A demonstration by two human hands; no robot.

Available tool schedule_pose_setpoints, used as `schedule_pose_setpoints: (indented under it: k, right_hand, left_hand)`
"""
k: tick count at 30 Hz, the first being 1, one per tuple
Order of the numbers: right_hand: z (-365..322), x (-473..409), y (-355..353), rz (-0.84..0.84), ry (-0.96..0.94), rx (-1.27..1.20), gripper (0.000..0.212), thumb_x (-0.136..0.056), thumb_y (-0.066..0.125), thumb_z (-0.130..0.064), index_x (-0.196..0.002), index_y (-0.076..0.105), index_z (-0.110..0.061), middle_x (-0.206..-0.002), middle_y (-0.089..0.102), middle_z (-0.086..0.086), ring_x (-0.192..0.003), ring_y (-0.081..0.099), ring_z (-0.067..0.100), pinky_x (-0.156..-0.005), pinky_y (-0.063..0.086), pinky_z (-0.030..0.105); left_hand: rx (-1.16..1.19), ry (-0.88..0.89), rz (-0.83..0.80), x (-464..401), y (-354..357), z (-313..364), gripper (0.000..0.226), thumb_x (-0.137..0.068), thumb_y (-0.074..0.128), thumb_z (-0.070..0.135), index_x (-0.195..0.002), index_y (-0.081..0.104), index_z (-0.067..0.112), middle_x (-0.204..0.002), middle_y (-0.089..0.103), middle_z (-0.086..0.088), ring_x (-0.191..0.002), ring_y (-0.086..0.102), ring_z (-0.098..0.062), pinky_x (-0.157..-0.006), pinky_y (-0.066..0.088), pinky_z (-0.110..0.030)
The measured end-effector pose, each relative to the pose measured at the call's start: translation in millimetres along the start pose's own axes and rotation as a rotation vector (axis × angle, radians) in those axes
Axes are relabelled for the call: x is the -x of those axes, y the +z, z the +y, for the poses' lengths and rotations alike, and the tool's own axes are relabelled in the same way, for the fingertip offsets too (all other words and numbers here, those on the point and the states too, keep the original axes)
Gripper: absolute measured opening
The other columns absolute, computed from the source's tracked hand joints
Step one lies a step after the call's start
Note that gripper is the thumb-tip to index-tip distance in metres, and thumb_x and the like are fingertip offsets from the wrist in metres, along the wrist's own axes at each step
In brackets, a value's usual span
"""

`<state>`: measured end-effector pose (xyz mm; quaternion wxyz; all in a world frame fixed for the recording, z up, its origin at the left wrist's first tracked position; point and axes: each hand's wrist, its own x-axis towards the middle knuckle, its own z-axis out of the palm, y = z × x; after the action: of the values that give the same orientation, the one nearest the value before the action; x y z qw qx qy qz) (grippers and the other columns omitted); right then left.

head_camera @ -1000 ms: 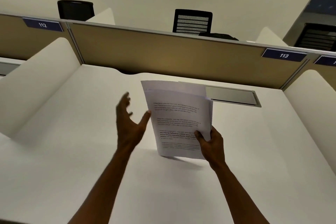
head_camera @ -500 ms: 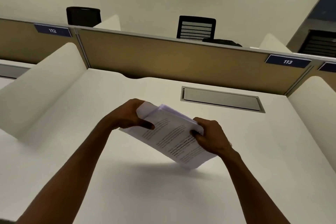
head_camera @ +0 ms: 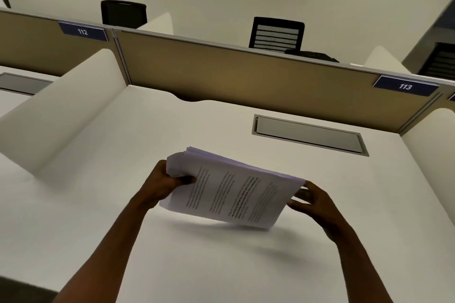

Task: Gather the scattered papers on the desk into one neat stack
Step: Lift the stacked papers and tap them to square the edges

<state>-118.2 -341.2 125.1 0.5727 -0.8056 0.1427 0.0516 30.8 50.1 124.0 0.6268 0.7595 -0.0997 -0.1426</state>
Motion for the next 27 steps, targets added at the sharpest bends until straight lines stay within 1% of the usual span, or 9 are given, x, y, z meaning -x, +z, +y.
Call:
schedule_pose_setpoints:
  k: [1, 3, 8, 11, 15, 17, 20, 23, 27]
  right_hand:
    - [10.4, 1.7, 10.1, -0.071, 0.022, -0.162, 0.069, -0.068, 0.088, -0.036, -0.130, 0.057, -0.036, -0.126, 0.069, -0.008, -0.125, 0.058, 0.008, -0.104, 0.044, 0.041]
    - [25.4, -0.7, 34.5, -0.106, 0.005, -0.225, 0.067, -0.072, 0.087, -0.026, -0.132, 0.057, -0.031, -0.130, 0.066, -0.008, -0.129, 0.055, 0.009, -0.106, 0.040, 0.038]
    - [17.9, -18.4, 66.1, 0.198, -0.016, -0.491, 0.033, -0.076, 0.078, -0.015, -0.108, 0.072, -0.018, -0.108, 0.075, 0.007, -0.104, 0.069, 0.031, -0.078, 0.059, 0.036]
    - [10.1, -24.4, 60.2, 0.254, -0.112, -0.511, 0.033, -0.074, 0.079, -0.021, -0.106, 0.073, -0.020, -0.108, 0.074, 0.008, -0.098, 0.071, 0.026, -0.077, 0.060, 0.038]
    - [21.9, -22.1, 58.4, 0.234, -0.155, -0.513, 0.030, -0.073, 0.081, -0.018, -0.102, 0.074, -0.019, -0.104, 0.075, 0.008, -0.096, 0.071, 0.023, -0.074, 0.059, 0.029]
    - [33.2, -19.6, 65.4, 0.258, -0.101, -0.488, 0.032, -0.070, 0.083, -0.015, -0.101, 0.074, -0.017, -0.101, 0.076, 0.007, -0.097, 0.071, 0.026, -0.073, 0.058, 0.029]
    - [43.6, -18.2, 75.6, 0.285, -0.035, -0.461, 0.033, -0.071, 0.085, -0.012, -0.101, 0.072, -0.014, -0.098, 0.076, 0.006, -0.098, 0.069, 0.033, -0.077, 0.057, 0.041]
    - [38.9, -19.4, 78.8, 0.298, -0.031, -0.462, 0.031, -0.073, 0.083, -0.015, -0.101, 0.070, -0.011, -0.098, 0.075, 0.010, -0.097, 0.067, 0.037, -0.078, 0.058, 0.044]
    - [25.5, -18.4, 72.9, 0.303, -0.118, -0.479, 0.025, -0.078, 0.080, -0.013, -0.101, 0.072, -0.020, -0.098, 0.076, 0.005, -0.092, 0.071, 0.027, -0.071, 0.058, 0.030]
  left_hand:
    - [0.043, 0.000, 0.015, 1.4, -1.8, -4.8, 0.048, -0.055, 0.091, 0.033, -0.101, 0.075, 0.032, -0.101, 0.077, -0.002, -0.094, 0.073, -0.019, -0.081, 0.058, -0.040]
    - [0.094, 0.002, 0.019, 2.4, -2.4, -11.9, 0.050, -0.055, 0.091, 0.032, -0.102, 0.075, 0.030, -0.102, 0.077, -0.005, -0.095, 0.073, -0.023, -0.082, 0.059, -0.046]
    - [0.174, 0.041, 0.016, -1.9, 0.1, -10.0, 0.054, -0.056, 0.092, 0.030, -0.106, 0.072, 0.027, -0.106, 0.075, -0.008, -0.099, 0.072, -0.027, -0.079, 0.060, -0.044]
    - [0.224, 0.067, 0.021, -4.6, -1.7, -5.8, 0.058, -0.058, 0.092, 0.026, -0.112, 0.069, 0.027, -0.110, 0.074, -0.007, -0.100, 0.071, -0.023, -0.077, 0.060, -0.038]
    - [0.201, 0.037, -0.023, -2.5, 0.5, -21.7, 0.054, -0.059, 0.092, 0.023, -0.109, 0.072, 0.021, -0.107, 0.076, -0.008, -0.100, 0.072, -0.023, -0.077, 0.060, -0.033]
    - [0.149, -0.005, -0.051, -0.1, 5.1, -37.4, 0.042, -0.065, 0.090, 0.015, -0.105, 0.076, 0.014, -0.104, 0.077, -0.010, -0.103, 0.071, -0.029, -0.079, 0.059, -0.034]
    - [0.067, 0.009, -0.073, 2.4, 10.5, -53.0, 0.022, -0.076, 0.082, 0.001, -0.095, 0.080, 0.012, -0.095, 0.078, -0.012, -0.097, 0.073, -0.029, -0.081, 0.055, -0.040]
    - [0.040, -0.006, 0.010, 0.8, 9.0, -48.5, 0.023, -0.070, 0.086, 0.022, -0.091, 0.079, 0.016, -0.090, 0.079, -0.007, -0.088, 0.073, -0.022, -0.074, 0.053, -0.037]
    - [0.139, 0.043, 0.009, -2.9, 4.0, -34.7, 0.036, -0.064, 0.087, 0.034, -0.098, 0.079, 0.027, -0.099, 0.079, -0.004, -0.094, 0.074, -0.015, -0.074, 0.057, -0.023]
